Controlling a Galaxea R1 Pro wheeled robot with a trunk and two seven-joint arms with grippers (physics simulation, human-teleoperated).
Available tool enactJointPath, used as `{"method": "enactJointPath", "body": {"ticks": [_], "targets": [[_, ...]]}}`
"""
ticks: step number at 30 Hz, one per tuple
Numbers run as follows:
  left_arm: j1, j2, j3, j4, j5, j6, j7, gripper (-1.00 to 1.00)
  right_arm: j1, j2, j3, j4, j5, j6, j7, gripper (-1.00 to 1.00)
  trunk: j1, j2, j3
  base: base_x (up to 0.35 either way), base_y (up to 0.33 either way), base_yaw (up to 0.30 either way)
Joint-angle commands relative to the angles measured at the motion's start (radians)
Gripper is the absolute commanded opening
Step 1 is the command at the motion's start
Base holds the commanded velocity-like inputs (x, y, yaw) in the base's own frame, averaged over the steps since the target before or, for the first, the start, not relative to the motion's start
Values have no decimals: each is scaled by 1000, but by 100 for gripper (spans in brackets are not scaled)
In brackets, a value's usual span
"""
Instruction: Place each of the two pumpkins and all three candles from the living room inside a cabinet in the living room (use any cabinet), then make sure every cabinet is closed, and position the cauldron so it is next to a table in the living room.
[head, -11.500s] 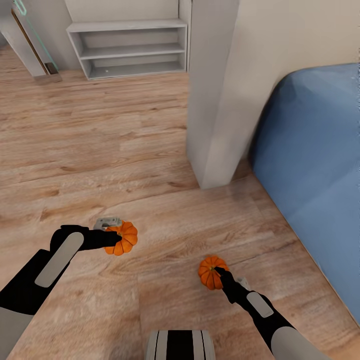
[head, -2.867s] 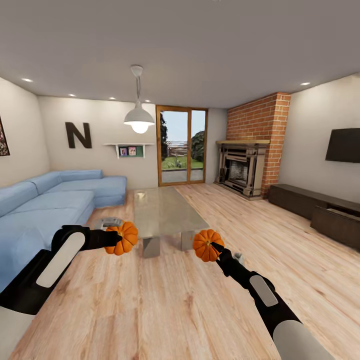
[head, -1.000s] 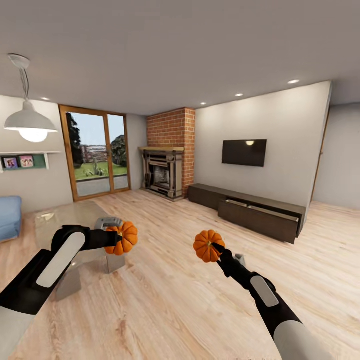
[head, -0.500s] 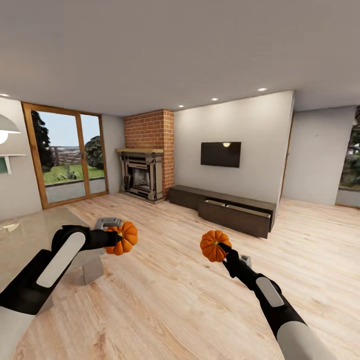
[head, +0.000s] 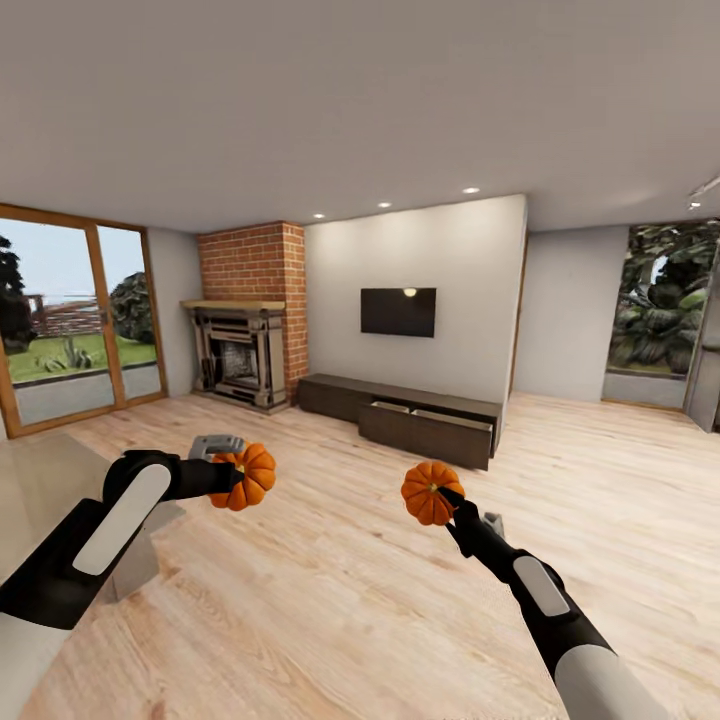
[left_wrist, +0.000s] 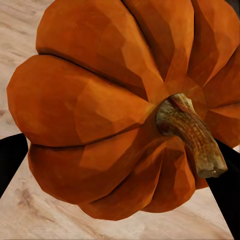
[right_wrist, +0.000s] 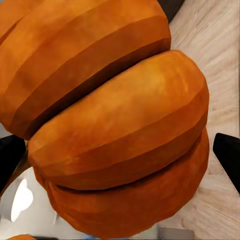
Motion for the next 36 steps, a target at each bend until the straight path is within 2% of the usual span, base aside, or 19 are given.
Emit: {"method": "enactJointPath", "body": {"ticks": [1, 22, 29, 36], "targets": [[-1, 1, -2, -1, 7, 1, 11, -100, -1, 1, -4, 0, -10, 8, 1, -100, -4, 6, 2, 0, 0, -280], [-1, 0, -2, -1, 7, 1, 11, -100, 1, 1, -5, 0, -10, 8, 1, -100, -84, 153, 76, 0, 0, -275], [-1, 2, -1, -6, 12, 1, 10, -100, 1, 1, -5, 0, -11, 8, 2, -100, -84, 153, 79, 18, -1, -274], [-1, 3, 1, -9, 20, 1, 10, -100, 1, 1, -5, 0, -13, 7, 4, -100, -84, 153, 80, 265, -4, -120]]}}
